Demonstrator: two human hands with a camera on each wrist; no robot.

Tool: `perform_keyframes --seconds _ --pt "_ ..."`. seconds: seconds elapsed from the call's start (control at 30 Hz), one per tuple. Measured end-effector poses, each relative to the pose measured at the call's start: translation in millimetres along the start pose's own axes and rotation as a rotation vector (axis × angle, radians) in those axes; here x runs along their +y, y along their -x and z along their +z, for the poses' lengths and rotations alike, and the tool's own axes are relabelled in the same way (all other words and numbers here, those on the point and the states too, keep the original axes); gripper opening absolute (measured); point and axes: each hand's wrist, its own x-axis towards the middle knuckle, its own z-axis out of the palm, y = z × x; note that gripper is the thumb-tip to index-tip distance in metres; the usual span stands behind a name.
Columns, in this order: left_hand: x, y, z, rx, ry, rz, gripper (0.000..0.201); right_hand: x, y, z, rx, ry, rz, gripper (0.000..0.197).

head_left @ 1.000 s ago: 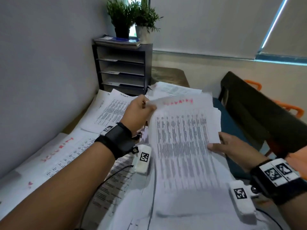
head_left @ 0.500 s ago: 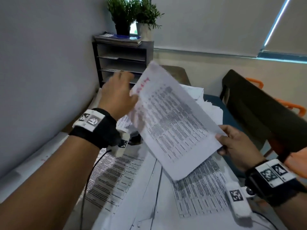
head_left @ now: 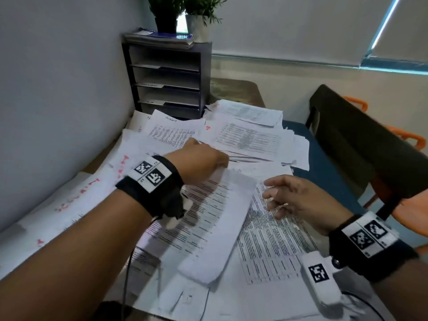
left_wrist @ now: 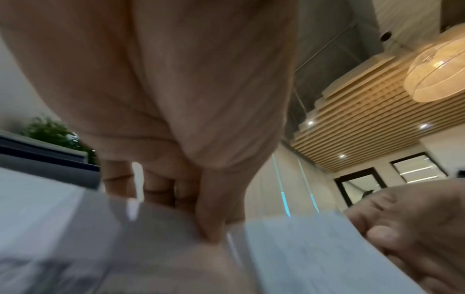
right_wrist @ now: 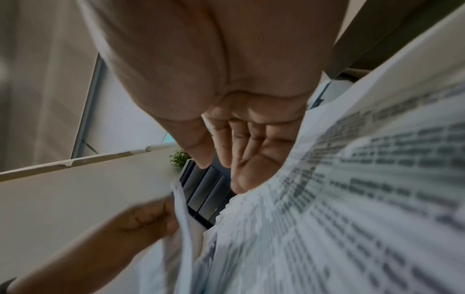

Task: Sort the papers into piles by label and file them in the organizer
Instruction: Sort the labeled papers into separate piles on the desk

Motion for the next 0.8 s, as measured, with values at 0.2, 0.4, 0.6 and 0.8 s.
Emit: perform_keyframes --seconds 0.2,0.4,0.6,0.8 --pt "-38.7 32.3 16.8 -0.381 -0.06 -0.228 0.016 3.4 -11.1 -29.5 0.153 0.077 0.022 0.014" --pt "-46.0 32.4 18.0 -0.453 -0.134 -0.369 0.016 12.3 -18.9 -45.3 0.192 0.137 0.058 0.014" --pt "-10.8 -13.4 32.0 -0.049 0.222 -0.255 0.038 22.6 -24.9 -44.7 0.188 0.132 0.103 0.016" --pt "-3.8 -31.0 40.4 -0.009 0.171 -0.315 0.026 25.6 -24.0 -43.2 0.197 0.158 0.093 0.019"
